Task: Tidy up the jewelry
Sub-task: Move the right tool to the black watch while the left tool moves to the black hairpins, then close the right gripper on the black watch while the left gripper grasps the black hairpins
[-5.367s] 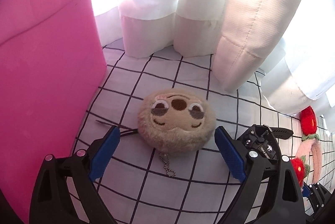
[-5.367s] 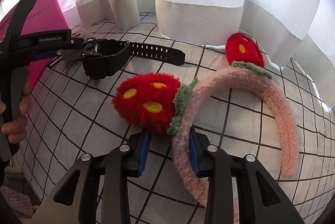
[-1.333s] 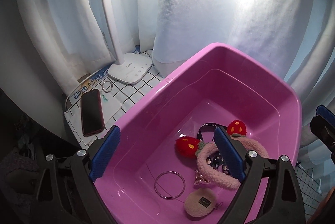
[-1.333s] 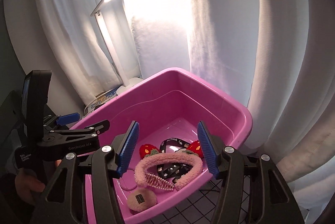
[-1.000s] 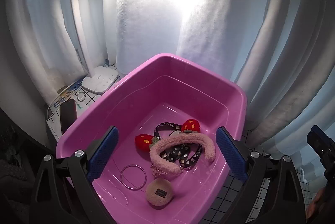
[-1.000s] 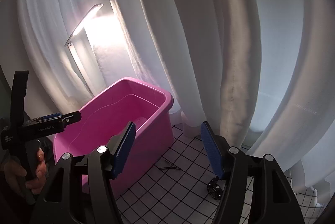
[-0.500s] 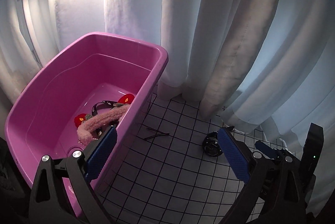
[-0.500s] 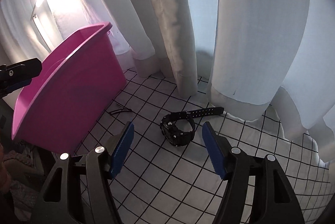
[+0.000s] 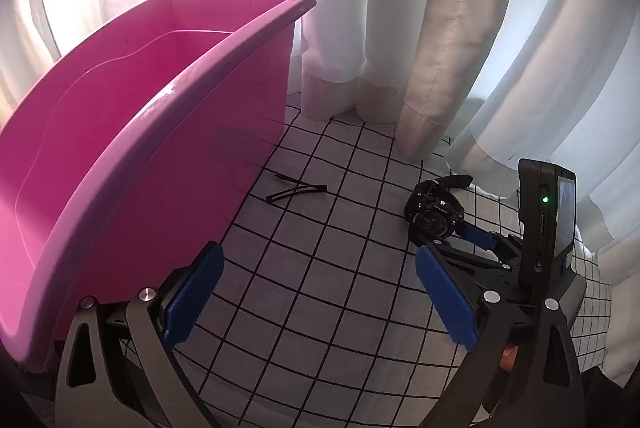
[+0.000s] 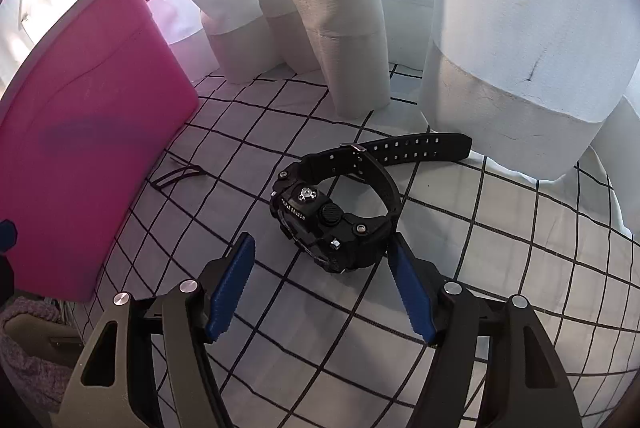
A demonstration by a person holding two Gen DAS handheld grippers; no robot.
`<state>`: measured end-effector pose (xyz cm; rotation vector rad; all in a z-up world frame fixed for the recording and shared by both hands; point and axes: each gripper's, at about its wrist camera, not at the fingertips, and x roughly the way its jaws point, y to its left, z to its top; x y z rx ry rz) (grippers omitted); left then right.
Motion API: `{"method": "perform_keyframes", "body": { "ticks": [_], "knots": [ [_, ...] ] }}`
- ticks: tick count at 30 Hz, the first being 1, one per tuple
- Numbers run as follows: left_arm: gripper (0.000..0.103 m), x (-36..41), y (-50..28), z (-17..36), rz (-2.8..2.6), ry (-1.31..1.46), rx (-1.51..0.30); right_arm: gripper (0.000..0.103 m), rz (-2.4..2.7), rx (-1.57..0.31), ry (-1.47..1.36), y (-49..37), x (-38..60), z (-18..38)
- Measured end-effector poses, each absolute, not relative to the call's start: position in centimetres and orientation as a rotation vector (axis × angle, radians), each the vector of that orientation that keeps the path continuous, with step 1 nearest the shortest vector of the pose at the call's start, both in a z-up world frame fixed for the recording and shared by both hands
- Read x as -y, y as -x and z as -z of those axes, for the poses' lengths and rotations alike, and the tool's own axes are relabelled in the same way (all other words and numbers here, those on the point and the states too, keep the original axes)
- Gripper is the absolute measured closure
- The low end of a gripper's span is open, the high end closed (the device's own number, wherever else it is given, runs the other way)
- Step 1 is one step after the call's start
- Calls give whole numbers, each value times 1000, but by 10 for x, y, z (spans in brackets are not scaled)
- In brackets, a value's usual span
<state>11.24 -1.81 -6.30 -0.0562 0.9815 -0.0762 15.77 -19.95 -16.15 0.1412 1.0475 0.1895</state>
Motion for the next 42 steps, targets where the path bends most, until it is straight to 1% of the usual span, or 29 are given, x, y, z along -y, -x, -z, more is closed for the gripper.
{"method": "perform_keyframes", "body": {
  "ticks": [5,8,14,17,20,23,24,29,35,37,38,39,40,42],
  "knots": [
    [8,22,-118,81,63,55,-988,37,-127,-1057,-148,-178,202,174],
    [8,29,-128,95,57,47,-979,37,-131,-1030,-149,-185,204,174],
    [8,36,-164,132,62,71,-978,36,-188,-994,-162,-193,216,173],
    [8,38,-181,142,56,59,-947,36,-204,-979,-140,-194,218,173],
    [8,39,-196,154,51,47,-954,36,-217,-967,-149,-191,222,175],
    [7,40,-202,161,78,65,-947,36,-203,-953,-162,-189,231,175],
    [8,40,-205,164,78,67,-953,36,-206,-948,-168,-189,234,175],
    [8,46,-219,184,57,46,-1015,36,-217,-932,-146,-188,236,175],
    [7,54,-223,186,37,21,-979,37,-203,-918,-173,-186,243,174],
    [11,52,-220,184,33,29,-968,37,-207,-912,-188,-184,247,174],
    [17,51,-218,183,23,26,-961,37,-208,-909,-192,-182,248,174],
    [25,51,-217,183,9,16,-956,38,-209,-905,-190,-181,249,174],
    [29,50,-216,182,4,15,-953,42,-214,-901,-185,-180,246,174],
    [42,48,-215,180,-6,20,-953,47,-219,-898,-172,-179,243,173]
  ]
}}
